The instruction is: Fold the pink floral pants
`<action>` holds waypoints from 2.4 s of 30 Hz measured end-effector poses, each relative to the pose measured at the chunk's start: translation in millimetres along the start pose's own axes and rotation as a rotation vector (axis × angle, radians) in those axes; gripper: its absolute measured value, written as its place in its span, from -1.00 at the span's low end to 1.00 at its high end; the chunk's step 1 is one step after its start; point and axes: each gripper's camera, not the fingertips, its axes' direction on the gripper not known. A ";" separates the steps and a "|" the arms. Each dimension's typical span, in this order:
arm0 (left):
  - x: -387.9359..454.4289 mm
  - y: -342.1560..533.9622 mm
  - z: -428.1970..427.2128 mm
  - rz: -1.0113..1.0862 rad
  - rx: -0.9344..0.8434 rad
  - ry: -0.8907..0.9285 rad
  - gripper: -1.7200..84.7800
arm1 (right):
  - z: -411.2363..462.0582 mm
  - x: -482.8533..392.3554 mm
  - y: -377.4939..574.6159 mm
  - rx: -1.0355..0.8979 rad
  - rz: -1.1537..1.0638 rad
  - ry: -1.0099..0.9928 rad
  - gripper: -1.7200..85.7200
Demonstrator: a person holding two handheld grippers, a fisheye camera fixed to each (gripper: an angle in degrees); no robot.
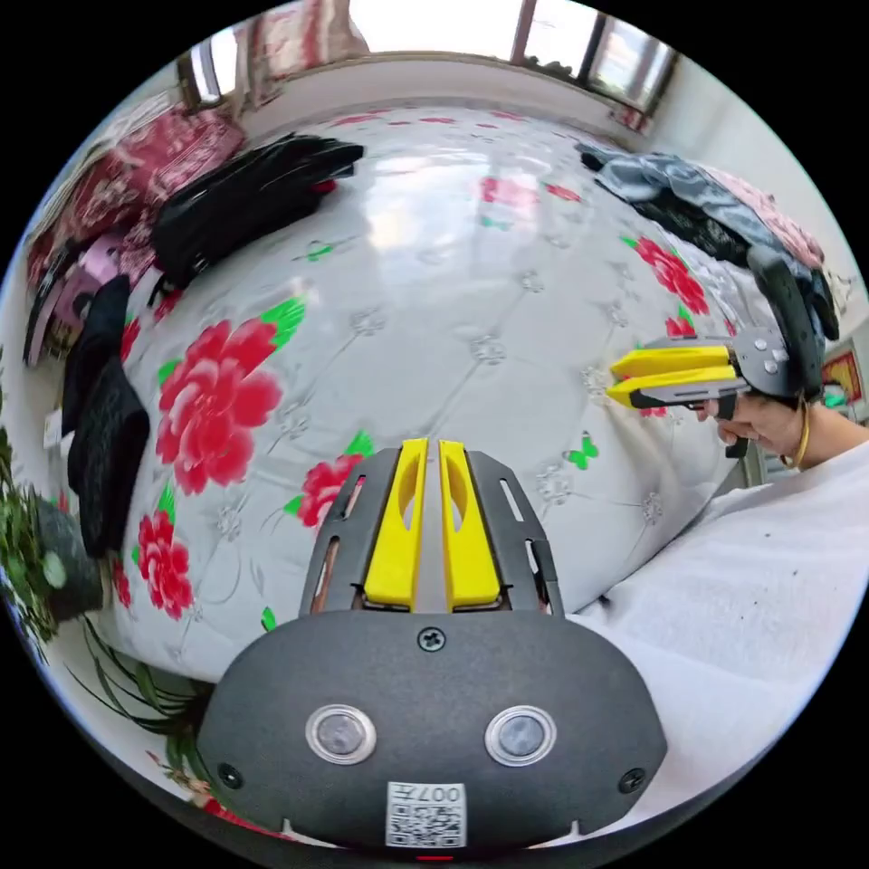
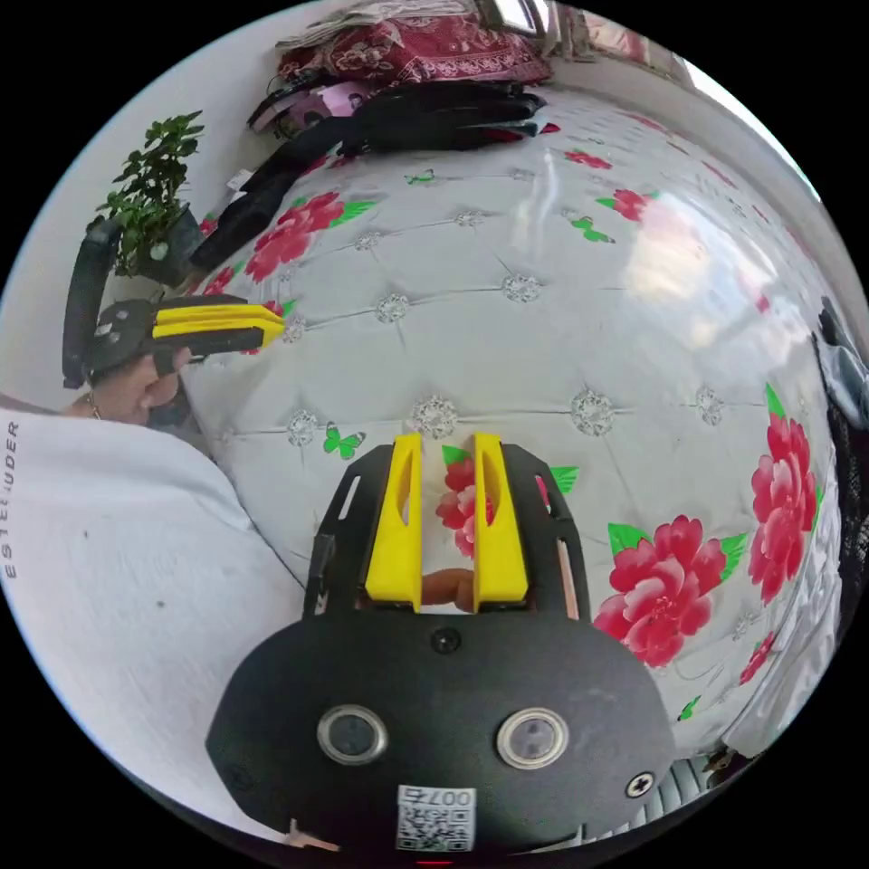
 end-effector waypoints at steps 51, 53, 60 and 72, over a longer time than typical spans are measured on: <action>-69.4 18.3 -16.5 -0.099 -0.091 0.015 -0.88 | -560.3 239.1 21.6 0.480 0.507 0.811 -0.67; -63.6 11.2 -16.3 -0.098 -0.101 0.013 -0.87 | -554.0 269.1 19.5 0.413 0.540 0.833 -0.65; -29.8 -17.6 -22.7 -0.151 -0.116 0.028 -0.86 | -501.5 374.5 0.5 0.167 0.564 0.877 -0.68; -7.2 -12.1 -42.1 -0.170 -0.089 0.033 -0.86 | -499.2 288.8 28.0 0.614 0.232 0.241 -0.96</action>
